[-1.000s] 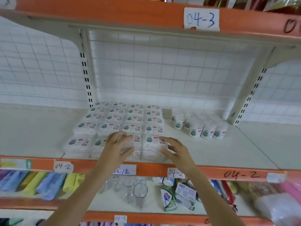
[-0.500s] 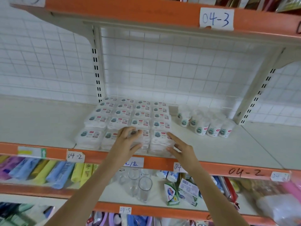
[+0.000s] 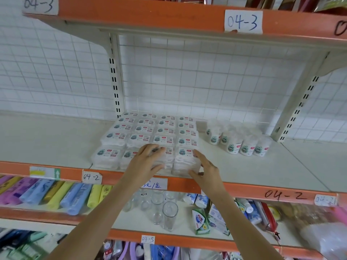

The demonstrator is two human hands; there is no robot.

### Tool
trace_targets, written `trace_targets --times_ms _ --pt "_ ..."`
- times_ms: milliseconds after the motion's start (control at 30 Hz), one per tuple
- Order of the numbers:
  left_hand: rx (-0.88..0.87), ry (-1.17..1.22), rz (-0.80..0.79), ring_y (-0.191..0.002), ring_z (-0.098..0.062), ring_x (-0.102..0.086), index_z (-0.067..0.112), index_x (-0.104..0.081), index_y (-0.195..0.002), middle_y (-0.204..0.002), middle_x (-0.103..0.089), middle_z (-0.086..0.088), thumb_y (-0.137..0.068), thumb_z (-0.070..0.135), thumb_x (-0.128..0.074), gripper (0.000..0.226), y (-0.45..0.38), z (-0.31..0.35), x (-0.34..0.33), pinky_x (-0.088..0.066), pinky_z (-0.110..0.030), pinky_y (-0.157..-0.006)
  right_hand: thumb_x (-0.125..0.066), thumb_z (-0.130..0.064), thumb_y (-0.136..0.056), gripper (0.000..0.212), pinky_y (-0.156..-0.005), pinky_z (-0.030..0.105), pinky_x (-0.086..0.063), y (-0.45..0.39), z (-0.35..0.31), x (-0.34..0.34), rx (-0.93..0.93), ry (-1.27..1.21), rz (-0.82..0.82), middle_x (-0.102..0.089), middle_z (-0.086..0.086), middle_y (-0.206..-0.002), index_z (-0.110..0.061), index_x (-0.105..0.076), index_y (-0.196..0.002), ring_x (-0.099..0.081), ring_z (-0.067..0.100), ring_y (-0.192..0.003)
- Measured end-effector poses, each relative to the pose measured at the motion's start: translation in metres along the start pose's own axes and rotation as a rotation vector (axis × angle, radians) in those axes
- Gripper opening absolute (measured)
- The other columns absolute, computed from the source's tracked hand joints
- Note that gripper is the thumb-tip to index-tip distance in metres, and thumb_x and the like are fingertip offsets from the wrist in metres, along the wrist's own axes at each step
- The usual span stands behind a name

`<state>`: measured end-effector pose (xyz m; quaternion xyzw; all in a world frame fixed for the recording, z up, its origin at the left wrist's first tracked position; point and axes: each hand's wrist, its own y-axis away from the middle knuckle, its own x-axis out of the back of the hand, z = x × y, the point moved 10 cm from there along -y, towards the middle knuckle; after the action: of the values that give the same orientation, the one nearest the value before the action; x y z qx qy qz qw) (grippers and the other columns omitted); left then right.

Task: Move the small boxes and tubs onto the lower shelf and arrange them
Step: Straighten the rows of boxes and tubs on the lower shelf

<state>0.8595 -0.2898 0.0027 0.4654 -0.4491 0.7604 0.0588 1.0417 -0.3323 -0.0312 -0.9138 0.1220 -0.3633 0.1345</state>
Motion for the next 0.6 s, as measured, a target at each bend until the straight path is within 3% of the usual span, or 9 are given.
trace_targets --times_ms 100,400,533,600 --pt "0.022 0.004 -0.012 -0.114 -0.021 -0.046 0.011 -0.058 -0.121 -0.119 -0.054 -0.009 -0.071 0.022 -0.078 0.055 0.002 0.001 -0.001 -0.052 -0.039 -0.081 -0.070 -0.021 -0.079 0.062 -0.091 0.030 -0.045 -0.003 -0.003 0.002 -0.040 0.006 0.024 -0.045 0.003 -0.131 -0.024 -0.039 -0.133 -0.051 0.020 -0.111" --pt "0.095 0.095 -0.059 -0.122 -0.027 -0.042 0.012 -0.054 -0.127 -0.128 -0.048 -0.010 -0.078 0.017 -0.072 0.053 0.003 -0.002 -0.005 -0.051 -0.044 -0.090 -0.073 -0.030 -0.076 0.059 -0.088 0.026 -0.041 -0.011 -0.003 0.002 -0.035 0.063 -0.017 -0.043 0.007 -0.127 -0.021 -0.044 -0.127 -0.052 0.020 -0.104" --pt "0.125 0.071 -0.081 -0.130 -0.026 -0.036 0.017 -0.049 -0.133 -0.137 -0.042 -0.008 -0.079 0.026 -0.071 0.059 0.004 -0.002 0.000 -0.042 -0.046 -0.101 -0.073 -0.036 -0.075 0.067 -0.088 0.027 -0.042 -0.007 -0.004 0.008 -0.017 0.010 -0.024 -0.038 0.000 -0.128 -0.032 -0.037 -0.131 -0.049 0.012 -0.098" --pt "0.233 0.139 -0.061 -0.131 -0.024 -0.035 0.017 -0.043 -0.136 -0.141 -0.039 -0.007 -0.079 0.030 -0.071 0.064 0.009 -0.017 0.009 -0.035 -0.042 -0.106 -0.072 -0.037 -0.077 0.069 -0.091 0.029 -0.043 -0.006 -0.003 0.015 -0.021 -0.080 0.001 -0.033 -0.006 -0.125 -0.039 -0.033 -0.133 -0.049 0.012 -0.102"
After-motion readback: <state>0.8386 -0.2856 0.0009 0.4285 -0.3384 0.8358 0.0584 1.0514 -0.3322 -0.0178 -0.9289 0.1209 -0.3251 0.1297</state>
